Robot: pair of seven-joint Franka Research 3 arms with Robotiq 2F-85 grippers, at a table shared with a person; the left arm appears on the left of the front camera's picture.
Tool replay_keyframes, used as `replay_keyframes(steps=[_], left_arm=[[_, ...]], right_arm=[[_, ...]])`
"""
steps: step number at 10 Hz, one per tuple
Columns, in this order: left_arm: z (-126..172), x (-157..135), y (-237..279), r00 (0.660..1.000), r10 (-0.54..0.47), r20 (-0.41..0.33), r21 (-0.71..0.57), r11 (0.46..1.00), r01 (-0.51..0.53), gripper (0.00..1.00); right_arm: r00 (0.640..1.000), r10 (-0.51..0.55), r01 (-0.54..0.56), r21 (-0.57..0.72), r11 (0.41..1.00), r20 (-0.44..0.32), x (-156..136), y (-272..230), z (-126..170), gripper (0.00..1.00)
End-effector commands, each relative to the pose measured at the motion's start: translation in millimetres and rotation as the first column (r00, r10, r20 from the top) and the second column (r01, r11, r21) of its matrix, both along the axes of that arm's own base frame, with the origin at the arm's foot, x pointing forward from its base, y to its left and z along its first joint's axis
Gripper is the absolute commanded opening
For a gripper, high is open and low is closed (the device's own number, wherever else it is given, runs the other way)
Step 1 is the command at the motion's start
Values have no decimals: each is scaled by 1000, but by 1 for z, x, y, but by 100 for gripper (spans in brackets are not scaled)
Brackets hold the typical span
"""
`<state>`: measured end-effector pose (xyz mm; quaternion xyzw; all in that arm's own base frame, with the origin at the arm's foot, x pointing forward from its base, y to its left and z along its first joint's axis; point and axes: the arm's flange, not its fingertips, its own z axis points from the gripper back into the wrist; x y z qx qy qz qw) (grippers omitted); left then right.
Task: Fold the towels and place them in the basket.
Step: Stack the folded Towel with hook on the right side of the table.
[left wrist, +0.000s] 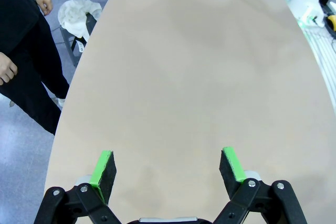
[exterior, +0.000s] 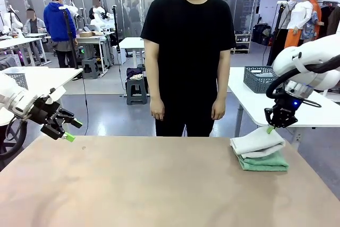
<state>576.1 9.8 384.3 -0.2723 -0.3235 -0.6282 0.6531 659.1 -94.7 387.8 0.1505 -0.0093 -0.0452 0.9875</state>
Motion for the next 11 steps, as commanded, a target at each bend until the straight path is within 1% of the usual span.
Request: replay_keyframes(steps=[1,4,5,6,7,8,9,10,11], left_arm=[[1,0,0,1000,0,3,-1,1000,0,87],[1,0,0,1000,0,3,-1,1000,0,87],[1,0,0,1000,0,3,-1,1000,0,87],[1,0,0,1000,0,3,-1,1000,0,87],[1,0,0,1000,0,3,-1,1000,0,87],[1,0,0,1000,0,3,-1,1000,0,87],[1,0,0,1000,0,3,-1,1000,0,87],[1,0,0,1000,0,3,-1,1000,0,87],[1,0,0,1000,0,3,-1,1000,0,87]], right_arm=[[1000,6,-6,8,1000,16,10,-7,-3,5],[1000,5,-5,13,1000,-1,10,-16,-15,5],[1000,-14,15,16,1000,-25,11,-17,-19,25],[999,-17,17,16,1000,-35,10,-17,-20,25],[999,-17,18,17,1000,-38,8,-17,-20,45],[999,-13,13,3,1000,-42,6,-16,-15,28],[999,-4,3,-21,1000,-45,2,-13,-8,64],[999,2,-4,-48,999,-47,-2,-10,2,48],[999,8,-11,-81,997,-40,-11,-5,21,84]])
